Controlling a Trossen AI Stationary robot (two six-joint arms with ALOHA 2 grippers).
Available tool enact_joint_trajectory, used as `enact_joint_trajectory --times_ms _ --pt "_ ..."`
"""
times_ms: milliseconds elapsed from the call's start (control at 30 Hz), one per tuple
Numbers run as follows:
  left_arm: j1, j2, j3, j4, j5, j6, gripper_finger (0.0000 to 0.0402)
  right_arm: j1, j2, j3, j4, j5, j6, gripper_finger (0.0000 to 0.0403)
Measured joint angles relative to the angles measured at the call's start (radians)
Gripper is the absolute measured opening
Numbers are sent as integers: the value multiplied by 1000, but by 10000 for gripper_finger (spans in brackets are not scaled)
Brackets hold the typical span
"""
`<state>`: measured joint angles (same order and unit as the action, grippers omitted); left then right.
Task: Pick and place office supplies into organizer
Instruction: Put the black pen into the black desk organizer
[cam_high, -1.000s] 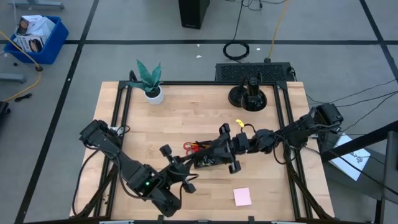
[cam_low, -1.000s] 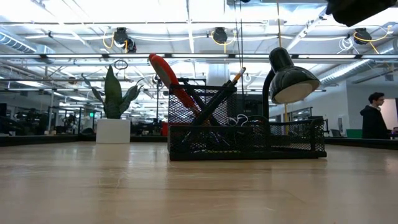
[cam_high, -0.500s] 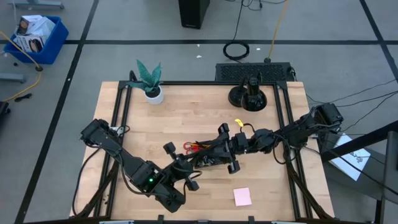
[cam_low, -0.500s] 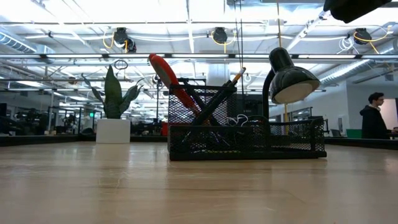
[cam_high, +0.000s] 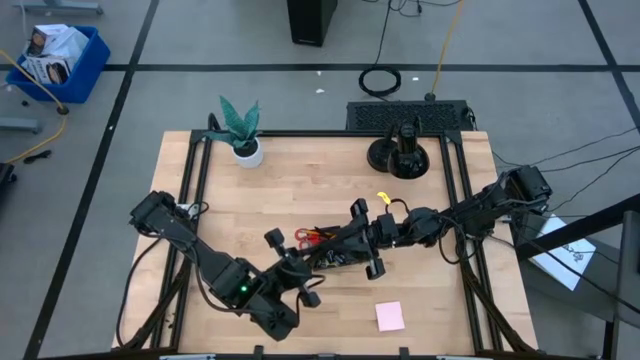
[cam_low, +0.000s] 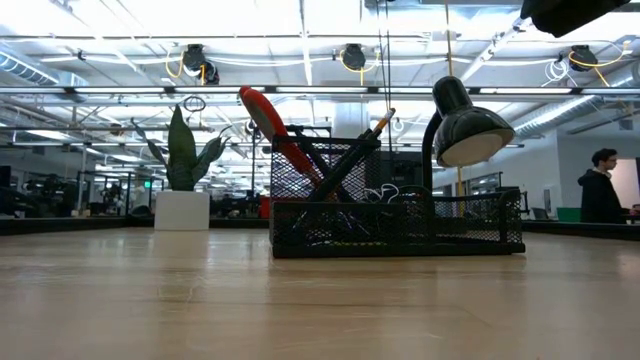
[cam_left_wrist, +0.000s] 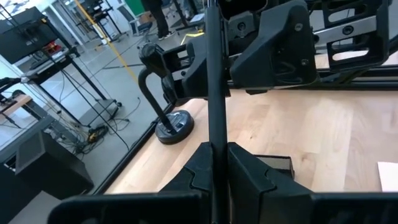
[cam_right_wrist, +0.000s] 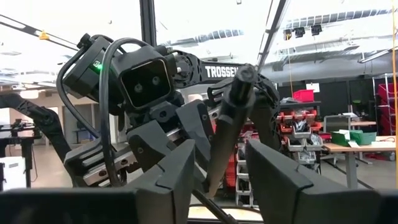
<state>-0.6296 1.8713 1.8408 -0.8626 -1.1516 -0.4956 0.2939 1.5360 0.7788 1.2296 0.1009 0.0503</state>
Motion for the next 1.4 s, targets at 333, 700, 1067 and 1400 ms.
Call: enact_joint_trajectory --times_ms 333,700,1067,1400 --pt "21 0 0 0 33 0 31 0 0 0 0 0 -18 81" --pt "22 0 0 0 37 0 31 0 0 0 0 0 -34 28" --pt "10 0 0 0 38 2 31 0 0 0 0 0 -45 27" --pt "-13 0 0 -12 61 33 56 2 0 -1 9 -1 -62 27"
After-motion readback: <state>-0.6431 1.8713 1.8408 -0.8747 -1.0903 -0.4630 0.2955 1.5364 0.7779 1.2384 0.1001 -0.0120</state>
